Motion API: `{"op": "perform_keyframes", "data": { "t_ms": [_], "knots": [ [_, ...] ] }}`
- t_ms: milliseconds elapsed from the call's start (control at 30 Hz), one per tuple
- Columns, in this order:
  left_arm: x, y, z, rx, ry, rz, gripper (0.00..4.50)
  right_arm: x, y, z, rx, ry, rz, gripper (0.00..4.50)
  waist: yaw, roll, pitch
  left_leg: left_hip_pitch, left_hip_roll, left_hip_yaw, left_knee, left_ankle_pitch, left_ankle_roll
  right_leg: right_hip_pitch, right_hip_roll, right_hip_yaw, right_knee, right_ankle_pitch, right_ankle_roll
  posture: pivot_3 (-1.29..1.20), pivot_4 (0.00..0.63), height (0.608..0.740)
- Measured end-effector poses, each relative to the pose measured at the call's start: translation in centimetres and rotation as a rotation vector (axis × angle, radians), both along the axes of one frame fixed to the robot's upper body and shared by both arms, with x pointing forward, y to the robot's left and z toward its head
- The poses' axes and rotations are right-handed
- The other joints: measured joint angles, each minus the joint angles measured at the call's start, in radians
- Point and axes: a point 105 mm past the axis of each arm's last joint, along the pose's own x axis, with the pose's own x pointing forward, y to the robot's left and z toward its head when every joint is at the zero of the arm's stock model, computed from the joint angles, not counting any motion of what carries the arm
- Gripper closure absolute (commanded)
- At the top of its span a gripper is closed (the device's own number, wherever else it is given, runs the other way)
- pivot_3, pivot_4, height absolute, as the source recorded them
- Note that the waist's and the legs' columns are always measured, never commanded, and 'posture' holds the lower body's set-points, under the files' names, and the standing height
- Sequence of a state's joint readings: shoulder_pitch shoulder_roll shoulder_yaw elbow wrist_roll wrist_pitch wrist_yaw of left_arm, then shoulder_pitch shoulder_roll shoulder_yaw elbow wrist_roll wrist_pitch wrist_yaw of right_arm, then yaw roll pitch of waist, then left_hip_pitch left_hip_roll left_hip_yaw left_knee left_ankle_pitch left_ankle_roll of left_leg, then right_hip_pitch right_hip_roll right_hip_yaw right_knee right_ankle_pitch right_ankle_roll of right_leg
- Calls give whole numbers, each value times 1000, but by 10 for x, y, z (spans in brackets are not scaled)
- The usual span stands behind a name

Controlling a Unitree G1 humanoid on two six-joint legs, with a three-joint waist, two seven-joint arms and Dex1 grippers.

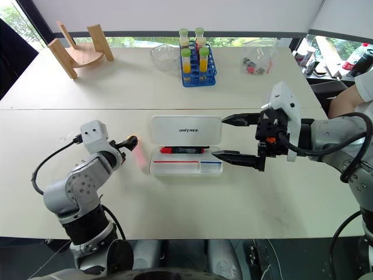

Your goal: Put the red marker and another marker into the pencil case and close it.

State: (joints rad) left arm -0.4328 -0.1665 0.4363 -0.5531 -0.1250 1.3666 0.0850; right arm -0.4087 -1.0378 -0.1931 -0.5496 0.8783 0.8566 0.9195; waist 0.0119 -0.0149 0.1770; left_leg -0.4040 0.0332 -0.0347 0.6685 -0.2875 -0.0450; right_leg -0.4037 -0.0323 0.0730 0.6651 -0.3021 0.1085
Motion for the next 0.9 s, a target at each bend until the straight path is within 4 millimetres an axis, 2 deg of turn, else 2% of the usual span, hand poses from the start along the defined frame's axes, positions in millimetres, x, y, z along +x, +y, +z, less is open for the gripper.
{"op": "perform_keyframes", "data": {
  "t_ms": [133,400,500,600,700,800,900],
  "knots": [
    [3,-6,3,18,7,3,31,1,0,0,1,4,-2,0,-1,0,0,0,0,0,-1,0,0,0,0,0,0,0,0,0,150,740],
    [0,-15,-7,44,74,-28,31,2,3,-2,11,5,5,0,-1,0,0,0,0,0,-1,0,0,0,0,0,0,0,0,0,150,740],
    [-2,-14,-8,48,83,-31,811,2,4,-2,14,7,4,0,-1,1,0,1,0,1,-1,0,0,0,0,1,0,0,0,0,150,740],
    [-5,-11,-12,50,88,-42,2351,3,4,-2,20,3,0,0,-1,1,-1,1,0,0,-1,0,0,0,0,1,0,0,0,0,150,740],
    [-6,-16,-14,56,85,-83,3644,4,5,-1,27,-10,-5,0,-2,2,-2,3,0,1,-1,0,0,2,0,1,0,0,0,0,150,740],
    [-6,-13,-17,77,97,-97,3681,4,5,-1,29,-15,-9,0,-5,2,-2,14,0,2,-4,0,0,12,0,2,-3,0,0,0,150,740],
    [-7,-5,-17,114,95,-128,3681,5,5,0,31,-23,-9,0,-18,3,-3,15,0,1,-4,0,0,13,1,2,-3,0,-1,0,150,740]
  ]
}}
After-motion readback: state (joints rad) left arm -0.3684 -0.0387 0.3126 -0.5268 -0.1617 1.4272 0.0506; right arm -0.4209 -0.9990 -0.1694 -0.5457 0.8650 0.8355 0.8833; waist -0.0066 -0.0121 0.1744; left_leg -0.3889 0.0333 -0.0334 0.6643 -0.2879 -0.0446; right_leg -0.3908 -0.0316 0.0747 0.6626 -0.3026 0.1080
